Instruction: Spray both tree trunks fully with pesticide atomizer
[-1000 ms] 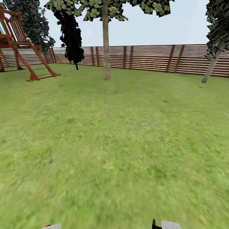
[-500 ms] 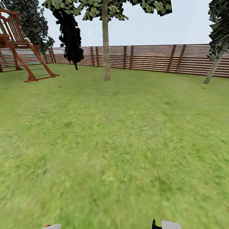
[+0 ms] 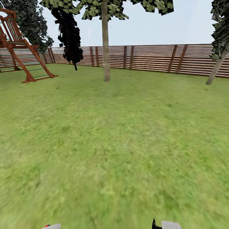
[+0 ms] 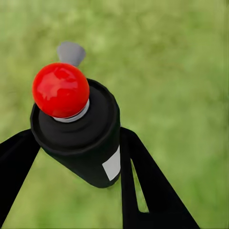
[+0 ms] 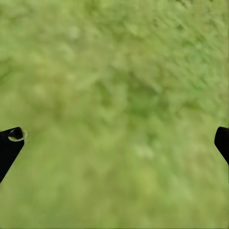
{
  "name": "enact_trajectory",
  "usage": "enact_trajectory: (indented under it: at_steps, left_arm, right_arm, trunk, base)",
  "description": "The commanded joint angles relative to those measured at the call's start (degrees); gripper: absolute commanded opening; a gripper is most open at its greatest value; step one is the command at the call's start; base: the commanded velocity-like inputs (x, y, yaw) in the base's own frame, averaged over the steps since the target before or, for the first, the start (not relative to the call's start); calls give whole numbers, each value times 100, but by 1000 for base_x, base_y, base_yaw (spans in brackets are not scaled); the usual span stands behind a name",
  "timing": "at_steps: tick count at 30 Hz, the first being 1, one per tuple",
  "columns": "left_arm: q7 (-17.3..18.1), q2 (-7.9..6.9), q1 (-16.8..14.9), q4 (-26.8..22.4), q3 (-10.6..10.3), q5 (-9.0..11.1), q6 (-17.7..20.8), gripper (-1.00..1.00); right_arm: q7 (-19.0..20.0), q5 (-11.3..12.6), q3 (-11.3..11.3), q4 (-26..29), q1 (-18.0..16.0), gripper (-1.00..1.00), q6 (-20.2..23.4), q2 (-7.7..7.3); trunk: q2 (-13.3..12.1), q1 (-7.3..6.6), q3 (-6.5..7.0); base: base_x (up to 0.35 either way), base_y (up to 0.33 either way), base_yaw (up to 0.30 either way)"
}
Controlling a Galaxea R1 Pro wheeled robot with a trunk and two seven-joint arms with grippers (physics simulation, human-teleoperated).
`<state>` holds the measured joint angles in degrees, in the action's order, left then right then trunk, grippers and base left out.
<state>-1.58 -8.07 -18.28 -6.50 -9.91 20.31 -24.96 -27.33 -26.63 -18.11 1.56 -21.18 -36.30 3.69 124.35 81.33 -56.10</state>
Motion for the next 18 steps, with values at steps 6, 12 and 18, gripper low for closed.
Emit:
enact_trajectory:
  at_steps: [6, 12, 18]
  left_arm:
    - [7, -9, 1, 0, -1, 0, 0, -100]
    - [9, -19, 27, -4, 6, 4, 5, -100]
    - [9, -20, 30, -8, 7, 8, 8, -100]
  right_arm:
    - [0, 0, 0, -2, 0, 100, 0, 0]
    - [0, 0, 0, 1, 0, 100, 1, 0]
    - [0, 0, 0, -3, 0, 100, 0, 0]
  trunk:
    - [0, 0, 0]
    - [0, 0, 0]
    - [0, 0, 0]
  base:
    - [338, 0, 0]
    - [338, 0, 0]
    - [338, 0, 0]
